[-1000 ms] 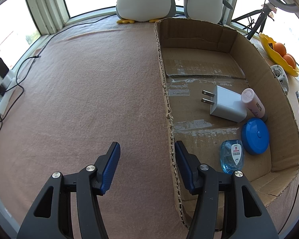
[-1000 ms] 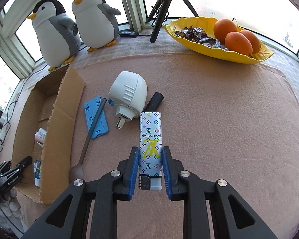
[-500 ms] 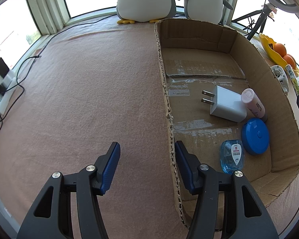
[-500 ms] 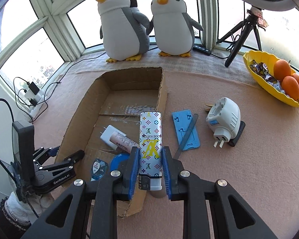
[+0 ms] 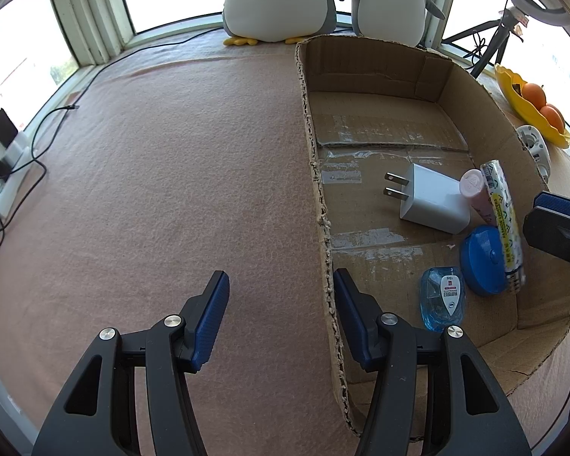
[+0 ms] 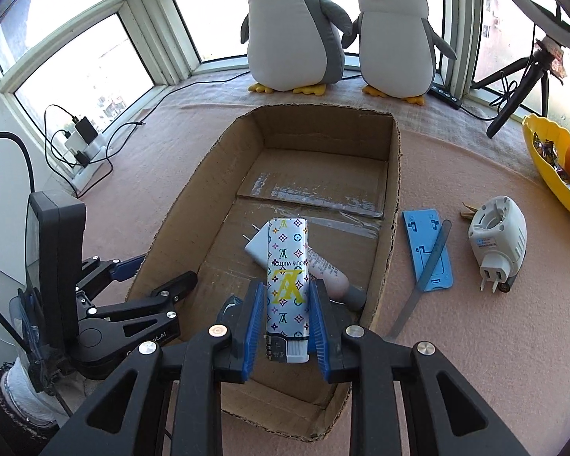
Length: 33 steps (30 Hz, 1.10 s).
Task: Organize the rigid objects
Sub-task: 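Carry the lighter into the box and open the right gripper, then move the right gripper to the grey spoon handle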
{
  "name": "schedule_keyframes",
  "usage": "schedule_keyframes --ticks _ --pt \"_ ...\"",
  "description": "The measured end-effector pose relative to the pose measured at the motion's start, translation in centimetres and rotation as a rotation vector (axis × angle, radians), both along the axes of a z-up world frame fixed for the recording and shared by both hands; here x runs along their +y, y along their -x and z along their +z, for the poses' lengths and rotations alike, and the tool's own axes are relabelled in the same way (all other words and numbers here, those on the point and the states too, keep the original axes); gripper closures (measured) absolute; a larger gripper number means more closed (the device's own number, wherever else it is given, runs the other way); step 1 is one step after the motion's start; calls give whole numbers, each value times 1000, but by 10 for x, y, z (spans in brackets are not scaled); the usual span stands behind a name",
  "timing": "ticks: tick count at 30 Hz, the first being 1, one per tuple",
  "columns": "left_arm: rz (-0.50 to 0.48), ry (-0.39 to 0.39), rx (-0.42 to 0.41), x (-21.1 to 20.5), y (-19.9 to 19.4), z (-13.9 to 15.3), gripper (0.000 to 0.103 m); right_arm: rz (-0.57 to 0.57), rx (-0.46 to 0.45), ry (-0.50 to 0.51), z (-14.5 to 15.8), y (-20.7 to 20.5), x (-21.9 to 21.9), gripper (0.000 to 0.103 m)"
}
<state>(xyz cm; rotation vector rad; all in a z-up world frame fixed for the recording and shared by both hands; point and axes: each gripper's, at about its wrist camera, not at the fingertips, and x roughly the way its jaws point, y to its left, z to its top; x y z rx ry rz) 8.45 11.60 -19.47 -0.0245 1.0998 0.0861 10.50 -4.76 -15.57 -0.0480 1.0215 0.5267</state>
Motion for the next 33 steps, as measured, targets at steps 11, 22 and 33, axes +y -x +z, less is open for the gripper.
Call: schedule_keyframes --ticks 11,22,33 --pt "1 -3 -1 0 -1 -1 47 -36 -17 -45 9 1 -12 48" --pt "3 1 -2 0 0 -1 47 -145 -2 -103 14 0 -59 48" --pt "2 -4 -3 -1 0 -1 47 -287 93 -129 -5 -18 -111 48"
